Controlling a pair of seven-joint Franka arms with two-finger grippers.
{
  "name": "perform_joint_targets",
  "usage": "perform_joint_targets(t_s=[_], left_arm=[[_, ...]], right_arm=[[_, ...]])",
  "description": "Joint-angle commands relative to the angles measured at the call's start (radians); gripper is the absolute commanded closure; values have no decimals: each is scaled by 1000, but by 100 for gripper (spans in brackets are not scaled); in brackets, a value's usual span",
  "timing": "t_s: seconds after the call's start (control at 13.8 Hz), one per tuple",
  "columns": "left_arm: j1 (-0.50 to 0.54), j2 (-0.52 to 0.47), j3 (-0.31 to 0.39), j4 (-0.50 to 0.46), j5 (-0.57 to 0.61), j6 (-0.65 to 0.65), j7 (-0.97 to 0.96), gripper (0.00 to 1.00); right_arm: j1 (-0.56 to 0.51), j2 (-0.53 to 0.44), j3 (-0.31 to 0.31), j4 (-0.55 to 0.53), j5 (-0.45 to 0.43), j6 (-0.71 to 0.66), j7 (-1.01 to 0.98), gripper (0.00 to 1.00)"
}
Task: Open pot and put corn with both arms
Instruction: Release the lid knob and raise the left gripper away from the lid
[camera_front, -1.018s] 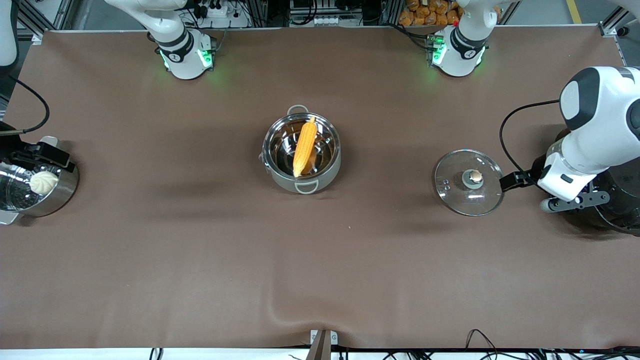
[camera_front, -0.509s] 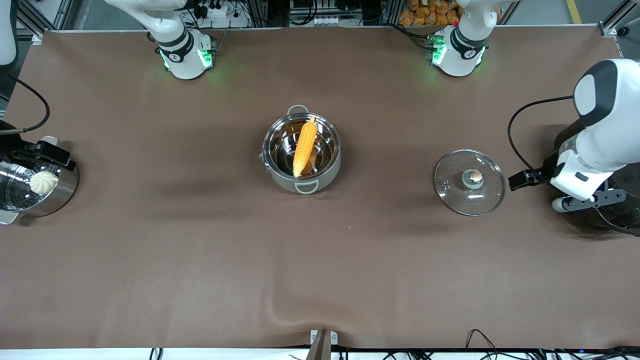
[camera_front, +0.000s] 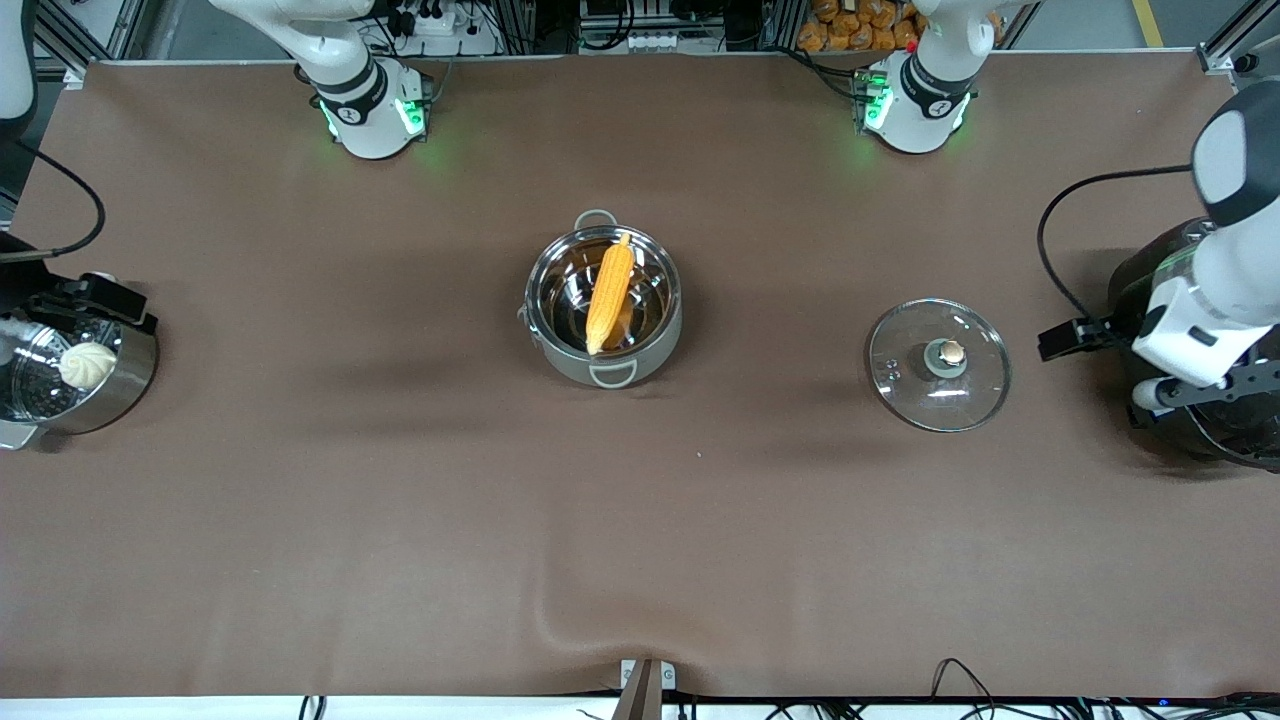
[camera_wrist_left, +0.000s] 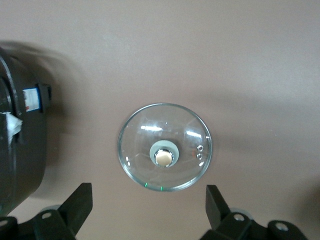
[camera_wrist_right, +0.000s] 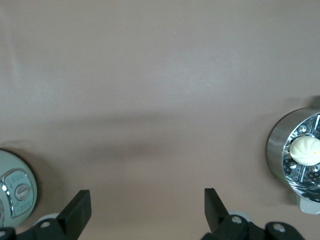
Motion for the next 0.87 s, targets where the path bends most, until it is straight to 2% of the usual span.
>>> perform_joint_targets(t_s=[0.0, 0.36, 0.8], left_arm=[[6, -26, -11, 38, 0, -64, 22, 0], [5, -87, -8, 37, -74, -102, 18, 0], [-3, -119, -35, 37, -77, -160, 2, 0]], right_arm=[[-15, -22, 53, 8, 18, -23, 0, 0], [-14, -20, 79, 35, 18, -29, 70, 0], [-12, -19, 85, 33, 16, -53, 80, 0]])
